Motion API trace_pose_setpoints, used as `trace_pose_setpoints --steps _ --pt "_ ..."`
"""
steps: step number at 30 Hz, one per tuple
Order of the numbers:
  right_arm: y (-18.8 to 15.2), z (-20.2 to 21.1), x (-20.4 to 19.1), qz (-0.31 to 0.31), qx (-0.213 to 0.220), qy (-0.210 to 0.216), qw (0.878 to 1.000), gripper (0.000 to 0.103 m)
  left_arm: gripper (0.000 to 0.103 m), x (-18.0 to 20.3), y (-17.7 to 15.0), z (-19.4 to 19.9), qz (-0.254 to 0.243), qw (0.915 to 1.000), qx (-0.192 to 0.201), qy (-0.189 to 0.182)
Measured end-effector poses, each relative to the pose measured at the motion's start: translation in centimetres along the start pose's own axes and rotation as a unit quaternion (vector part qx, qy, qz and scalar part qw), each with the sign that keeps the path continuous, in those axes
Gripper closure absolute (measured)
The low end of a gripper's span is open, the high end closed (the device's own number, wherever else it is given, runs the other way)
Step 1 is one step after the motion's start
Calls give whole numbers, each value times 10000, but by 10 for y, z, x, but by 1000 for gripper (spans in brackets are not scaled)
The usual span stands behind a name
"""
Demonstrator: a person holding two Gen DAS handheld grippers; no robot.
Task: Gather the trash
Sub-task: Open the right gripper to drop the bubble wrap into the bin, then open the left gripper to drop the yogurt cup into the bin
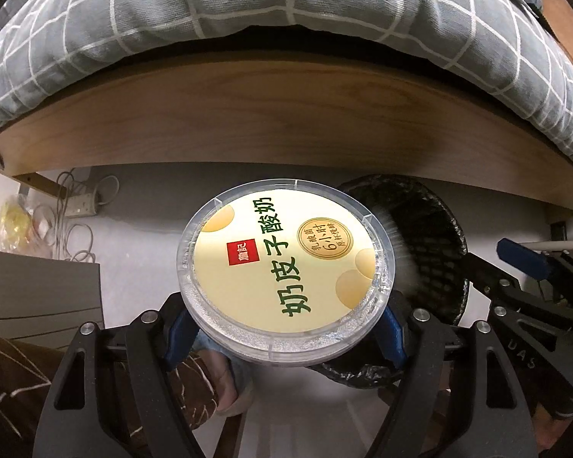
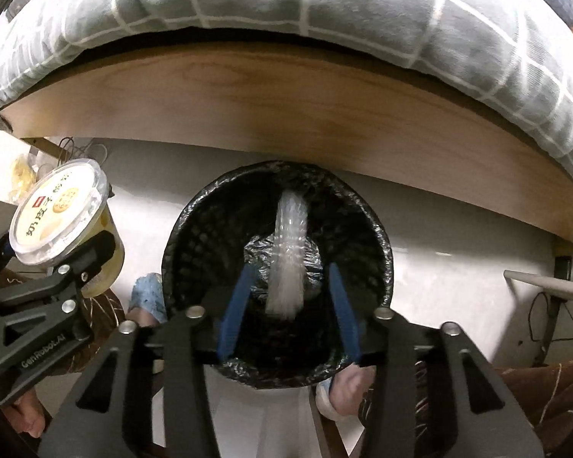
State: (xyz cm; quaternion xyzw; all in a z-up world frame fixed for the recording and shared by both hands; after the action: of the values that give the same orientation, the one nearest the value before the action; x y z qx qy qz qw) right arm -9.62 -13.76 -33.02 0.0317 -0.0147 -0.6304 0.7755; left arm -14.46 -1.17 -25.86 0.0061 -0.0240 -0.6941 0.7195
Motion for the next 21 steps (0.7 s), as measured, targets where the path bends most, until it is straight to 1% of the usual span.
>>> trace_pose_setpoints --steps 2,7,9,15,17,18,19,21 --pt "0 3 5 -64 36 -18 10000 51 29 4 0 2 -45 10000 20 25" --pt "-1 13 24 -314 180 -29 9993 36 29 11 1 2 -74 10000 10 16" --pt "-2 17 33 -393 269 -54 9989 28 29 19 1 2 -106 9999 -7 5" --pt "-12 24 64 -635 535 -189 9964 11 29 50 4 4 -373 9993 27 -25" --pt "-15 27 73 -695 634 -322 9950 8 29 60 4 4 -437 9990 33 -37" --pt "-18 29 79 -728 684 -486 9938 8 29 65 4 4 -476 9989 35 -23" --pt "-19 31 82 -746 701 -560 9932 8 29 70 4 3 -510 9987 33 -12" --pt "-22 33 90 -807 724 -600 9923 8 29 78 4 2 -569 9984 21 -39"
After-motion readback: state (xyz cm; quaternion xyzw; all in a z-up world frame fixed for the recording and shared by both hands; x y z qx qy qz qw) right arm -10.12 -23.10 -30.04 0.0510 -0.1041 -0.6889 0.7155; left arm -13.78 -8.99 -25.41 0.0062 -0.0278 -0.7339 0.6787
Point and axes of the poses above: each gripper's, at about its wrist camera, not at the fingertips, and z roughly against the way its jaws point, x to its right, y to its top, the point moved 4 cm from there along -z, roughly the way its jaws point, and after that the axes turned 10 degrees about -x, right-handed, at the moved point
